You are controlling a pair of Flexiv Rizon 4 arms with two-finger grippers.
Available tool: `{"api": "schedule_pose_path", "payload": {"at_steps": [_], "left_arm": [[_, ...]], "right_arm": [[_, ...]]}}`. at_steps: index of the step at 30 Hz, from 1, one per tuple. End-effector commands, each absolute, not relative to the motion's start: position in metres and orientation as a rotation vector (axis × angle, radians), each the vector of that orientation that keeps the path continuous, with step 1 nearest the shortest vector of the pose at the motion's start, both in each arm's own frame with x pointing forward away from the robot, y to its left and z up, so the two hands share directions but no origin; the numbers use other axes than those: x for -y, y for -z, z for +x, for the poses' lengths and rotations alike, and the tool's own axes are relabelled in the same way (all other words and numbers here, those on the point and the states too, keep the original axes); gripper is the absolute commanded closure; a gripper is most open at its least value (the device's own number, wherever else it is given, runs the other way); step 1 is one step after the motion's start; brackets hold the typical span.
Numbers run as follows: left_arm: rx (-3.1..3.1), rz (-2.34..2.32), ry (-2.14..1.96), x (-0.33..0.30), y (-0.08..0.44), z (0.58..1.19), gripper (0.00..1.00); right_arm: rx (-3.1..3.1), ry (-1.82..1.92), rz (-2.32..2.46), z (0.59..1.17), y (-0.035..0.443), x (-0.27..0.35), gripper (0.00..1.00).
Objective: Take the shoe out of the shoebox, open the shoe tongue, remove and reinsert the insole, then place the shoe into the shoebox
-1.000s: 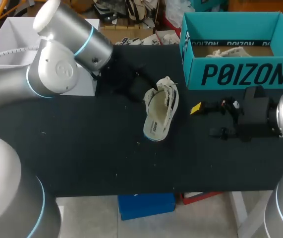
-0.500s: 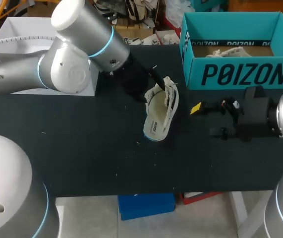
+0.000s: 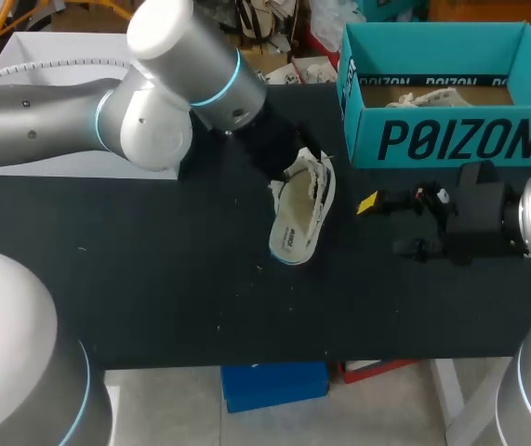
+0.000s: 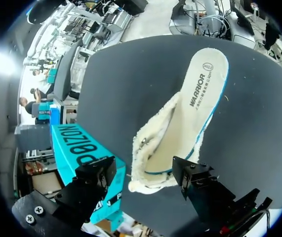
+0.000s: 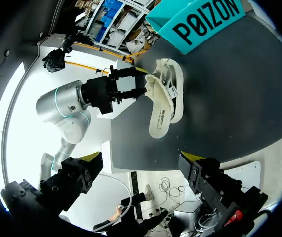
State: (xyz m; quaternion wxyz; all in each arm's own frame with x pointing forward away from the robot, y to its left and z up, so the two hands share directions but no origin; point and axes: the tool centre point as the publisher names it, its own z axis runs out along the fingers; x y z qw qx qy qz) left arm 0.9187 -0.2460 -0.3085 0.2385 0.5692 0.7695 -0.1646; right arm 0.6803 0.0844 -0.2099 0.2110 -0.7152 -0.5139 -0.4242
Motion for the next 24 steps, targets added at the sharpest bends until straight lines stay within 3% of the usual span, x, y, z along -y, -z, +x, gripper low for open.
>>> {"api": "schedule_pose_path", "payload": {"at_steps": [1, 11, 16, 18, 19, 24], "left_arm": [[-2.123, 1.559, 0.432, 0.253, 0.313, 0.928, 0.28], [-2.164, 1.564, 0.432, 0.267, 0.329, 0.945, 0.31], [-2.175, 1.585, 0.427, 0.277, 0.334, 0.951, 0.6], [-2.176, 1.593, 0.423, 0.279, 0.334, 0.95, 0.83], [-2.176, 1.596, 0.421, 0.279, 0.335, 0.95, 1.0], [-2.165, 1.616, 0.409, 0.28, 0.336, 0.949, 1.0]], "right_arm": [[1.428, 1.18, -1.985, 0.679, 0.209, -0.083, 0.0], [1.428, 1.18, -1.985, 0.679, 0.209, -0.083, 0.0], [1.428, 1.18, -1.985, 0.679, 0.209, -0.083, 0.0], [1.428, 1.18, -1.985, 0.679, 0.209, -0.083, 0.0], [1.428, 1.18, -1.985, 0.679, 0.209, -0.083, 0.0], [1.428, 1.18, -1.985, 0.679, 0.209, -0.083, 0.0]]}}
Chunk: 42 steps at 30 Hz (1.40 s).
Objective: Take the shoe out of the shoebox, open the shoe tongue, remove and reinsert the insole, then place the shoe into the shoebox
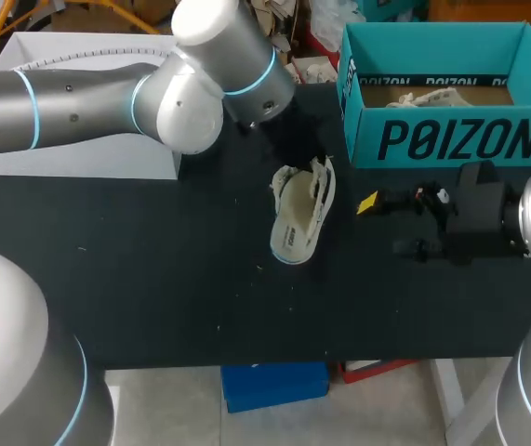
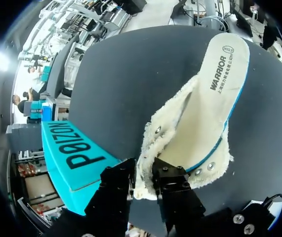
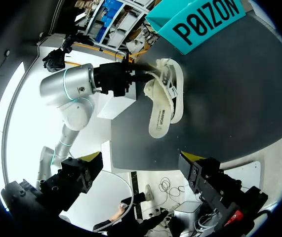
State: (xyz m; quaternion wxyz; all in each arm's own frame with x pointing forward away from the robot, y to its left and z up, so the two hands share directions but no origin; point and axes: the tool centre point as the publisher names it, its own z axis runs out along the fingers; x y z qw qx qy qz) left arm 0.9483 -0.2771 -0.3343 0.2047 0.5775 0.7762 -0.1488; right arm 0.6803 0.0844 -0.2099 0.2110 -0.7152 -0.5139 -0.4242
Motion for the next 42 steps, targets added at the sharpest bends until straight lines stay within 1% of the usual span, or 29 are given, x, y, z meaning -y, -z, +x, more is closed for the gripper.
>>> {"api": "schedule_pose_path", "payload": {"at_steps": [1, 15, 24, 29, 37, 38, 39, 40, 41, 42], "left_arm": [[-2.164, 1.619, 0.41, 0.28, 0.337, 0.949, 1.0], [-2.124, 1.592, 0.451, 0.264, 0.319, 0.947, 1.0], [-2.102, 1.503, 0.602, 0.265, 0.308, 0.946, 1.0], [-2.106, 1.44, 0.711, 0.264, 0.31, 0.945, 1.0], [-2.136, 1.44, 0.732, 0.261, 0.323, 0.942, 1.0], [-2.143, 1.444, 0.735, 0.261, 0.324, 0.941, 0.97], [-2.146, 1.447, 0.734, 0.261, 0.324, 0.941, 0.67], [-2.146, 1.448, 0.732, 0.261, 0.324, 0.941, 0.27], [-2.145, 1.449, 0.732, 0.26, 0.324, 0.94, 0.0], [-2.14, 1.455, 0.731, 0.259, 0.323, 0.939, 0.0]], "right_arm": [[1.428, 1.18, -1.985, 0.679, 0.209, -0.083, 0.0], [1.428, 1.18, -1.985, 0.679, 0.209, -0.083, 0.0], [1.428, 1.18, -1.985, 0.679, 0.209, -0.083, 0.0], [1.428, 1.18, -1.985, 0.679, 0.209, -0.083, 0.0], [1.428, 1.18, -1.985, 0.679, 0.209, -0.083, 0.0], [1.428, 1.18, -1.985, 0.679, 0.209, -0.083, 0.0], [1.428, 1.18, -1.985, 0.679, 0.209, -0.083, 0.0], [1.428, 1.18, -1.985, 0.679, 0.209, -0.083, 0.0], [1.428, 1.18, -1.985, 0.679, 0.209, -0.083, 0.0], [1.428, 1.18, -1.985, 0.679, 0.209, -0.083, 0.0]]}}
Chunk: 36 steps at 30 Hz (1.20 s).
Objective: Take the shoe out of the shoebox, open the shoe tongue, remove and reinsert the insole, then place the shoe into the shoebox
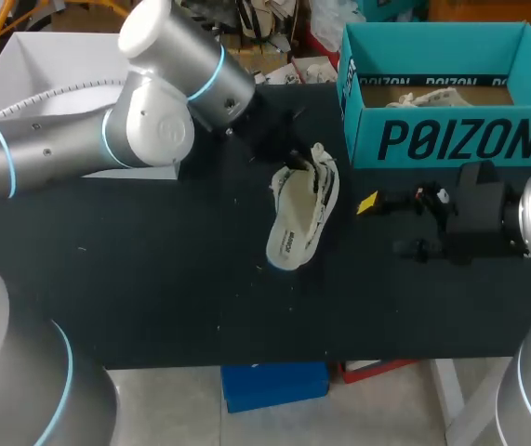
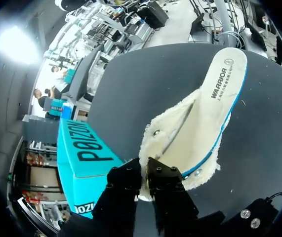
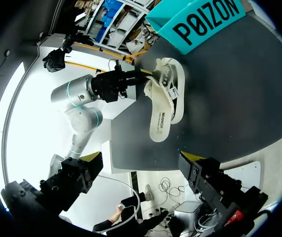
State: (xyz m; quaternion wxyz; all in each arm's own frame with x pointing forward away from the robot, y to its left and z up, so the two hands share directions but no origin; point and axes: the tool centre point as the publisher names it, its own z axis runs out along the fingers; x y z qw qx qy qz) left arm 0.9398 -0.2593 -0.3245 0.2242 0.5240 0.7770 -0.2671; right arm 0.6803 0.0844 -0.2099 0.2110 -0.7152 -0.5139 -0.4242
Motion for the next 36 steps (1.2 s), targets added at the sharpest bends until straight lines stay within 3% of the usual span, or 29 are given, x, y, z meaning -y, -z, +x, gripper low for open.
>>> {"api": "schedule_pose_path", "payload": {"at_steps": [1, 13, 36], "left_arm": [[-2.13, 1.465, 0.729, 0.258, 0.32, 0.937, 0.0], [-1.919, 1.634, 0.789, 0.218, 0.294, 0.89, 0.0], [-1.907, 1.691, 0.804, 0.209, 0.348, 0.848, 0.0]], "right_arm": [[1.428, 1.18, -1.985, 0.679, 0.209, -0.083, 0.0], [1.428, 1.18, -1.985, 0.679, 0.209, -0.083, 0.0], [1.428, 1.18, -1.985, 0.679, 0.209, -0.083, 0.0]]}}
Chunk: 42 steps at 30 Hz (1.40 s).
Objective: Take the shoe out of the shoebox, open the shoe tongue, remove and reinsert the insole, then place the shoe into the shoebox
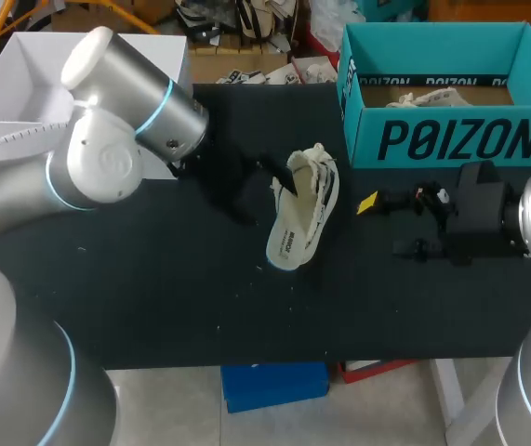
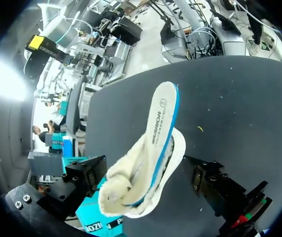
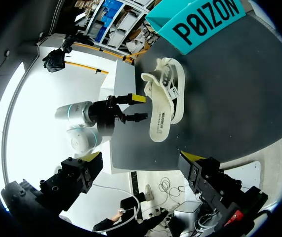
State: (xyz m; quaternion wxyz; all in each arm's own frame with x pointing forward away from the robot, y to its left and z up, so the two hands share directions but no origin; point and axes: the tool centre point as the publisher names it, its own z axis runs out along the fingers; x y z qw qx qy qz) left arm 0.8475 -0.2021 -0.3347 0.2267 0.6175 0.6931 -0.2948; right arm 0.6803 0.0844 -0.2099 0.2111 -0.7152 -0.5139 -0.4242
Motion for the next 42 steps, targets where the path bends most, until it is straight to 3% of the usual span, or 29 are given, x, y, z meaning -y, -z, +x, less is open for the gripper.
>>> {"api": "schedule_pose_path", "payload": {"at_steps": [1, 5, 9, 15, 30, 31, 32, 33, 42], "left_arm": [[-1.907, 1.693, 0.802, 0.211, 0.35, 0.848, 0.03], [-1.918, 1.685, 0.821, 0.217, 0.356, 0.848, 0.19], [-1.925, 1.699, 0.814, 0.222, 0.36, 0.85, 0.48], [-1.937, 1.715, 0.758, 0.224, 0.365, 0.853, 0.56], [-1.982, 1.714, 0.63, 0.227, 0.375, 0.86, 0.63], [-1.982, 1.713, 0.632, 0.227, 0.375, 0.86, 0.82], [-1.982, 1.714, 0.631, 0.228, 0.375, 0.86, 0.95], [-1.985, 1.72, 0.633, 0.227, 0.375, 0.86, 1.0], [-1.95, 1.672, 0.713, 0.224, 0.368, 0.857, 1.0]], "right_arm": [[1.428, 1.18, -1.985, 0.679, 0.209, -0.083, 0.0], [1.428, 1.18, -1.985, 0.679, 0.209, -0.083, 0.0], [1.428, 1.18, -1.985, 0.679, 0.209, -0.083, 0.0], [1.428, 1.18, -1.985, 0.679, 0.209, -0.083, 0.0], [1.428, 1.18, -1.985, 0.679, 0.209, -0.083, 0.0], [1.428, 1.18, -1.985, 0.679, 0.209, -0.083, 0.0], [1.428, 1.18, -1.985, 0.679, 0.209, -0.083, 0.0], [1.428, 1.18, -1.985, 0.679, 0.209, -0.083, 0.0], [1.428, 1.18, -1.985, 0.679, 0.209, -0.083, 0.0]]}}
